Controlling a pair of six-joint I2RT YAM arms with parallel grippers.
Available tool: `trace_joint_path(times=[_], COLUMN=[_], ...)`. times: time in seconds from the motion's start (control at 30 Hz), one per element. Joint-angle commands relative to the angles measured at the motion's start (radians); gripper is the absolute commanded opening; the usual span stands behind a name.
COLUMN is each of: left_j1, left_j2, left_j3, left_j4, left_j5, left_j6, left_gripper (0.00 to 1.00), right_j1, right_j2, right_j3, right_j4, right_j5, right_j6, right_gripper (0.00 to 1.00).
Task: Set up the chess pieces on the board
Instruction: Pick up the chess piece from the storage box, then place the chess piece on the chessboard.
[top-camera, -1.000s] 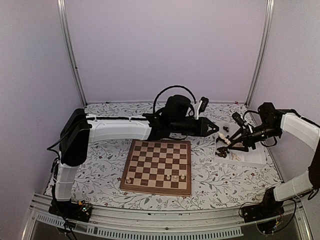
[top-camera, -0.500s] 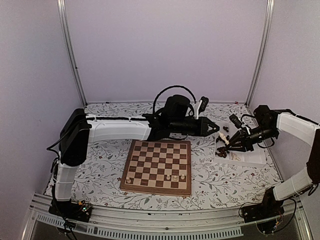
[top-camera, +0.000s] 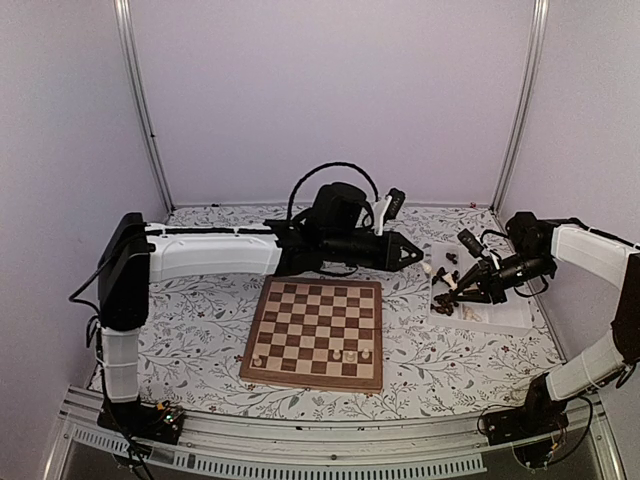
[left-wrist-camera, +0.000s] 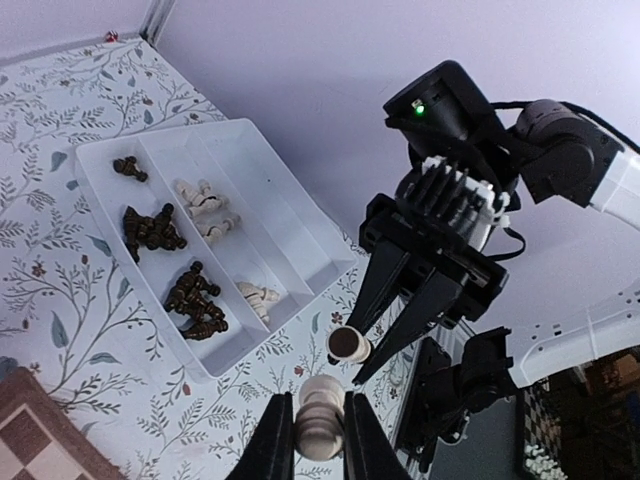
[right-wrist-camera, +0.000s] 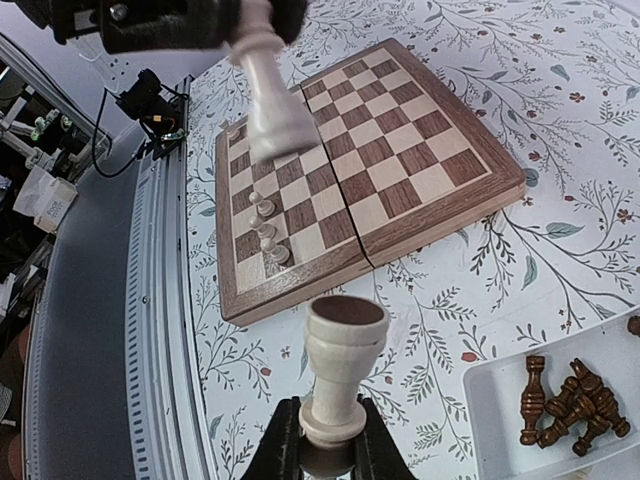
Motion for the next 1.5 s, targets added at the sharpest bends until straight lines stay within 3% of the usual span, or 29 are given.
trace_joint_path(times=[0.0, 0.2, 0.43, 0.73, 1.47], left_j1=[0.016, -0.042, -0.154, -0.214, -0.238], left_j2=[-0.163, -0.303, -0.415, -0.415, -0.319], left_j3=[-0.053, -0.148, -0.311, -0.496, -0.482], left_j4=[-0.167, -0.45, -0.621, -0.607, -0.633], left_j5=[-0.077, -0.251, -0.422, -0.48, -0.477], left_j6=[0.202, 0.335, 0.34, 0.259, 0.226], left_gripper=[0.06, 0.07, 0.07, 0.06, 0.07], right_j1=[-0.01, -0.008, 0.009, 0.06, 0.069], right_j2=[0.0, -0.017, -0.015, -0.014, -0.015], right_j3=[-0.006, -0.047, -0.069, -0.076, -0.078], right_j4=[0.045, 0.259, 0.379, 0.411, 0.406], right_j5=[-0.005, 0.045, 0.159, 0.238, 0.239], right_j6=[0.01, 0.187, 0.305, 0.322, 0.316], right_gripper=[0.01, 0.01, 0.01, 0.02, 0.02])
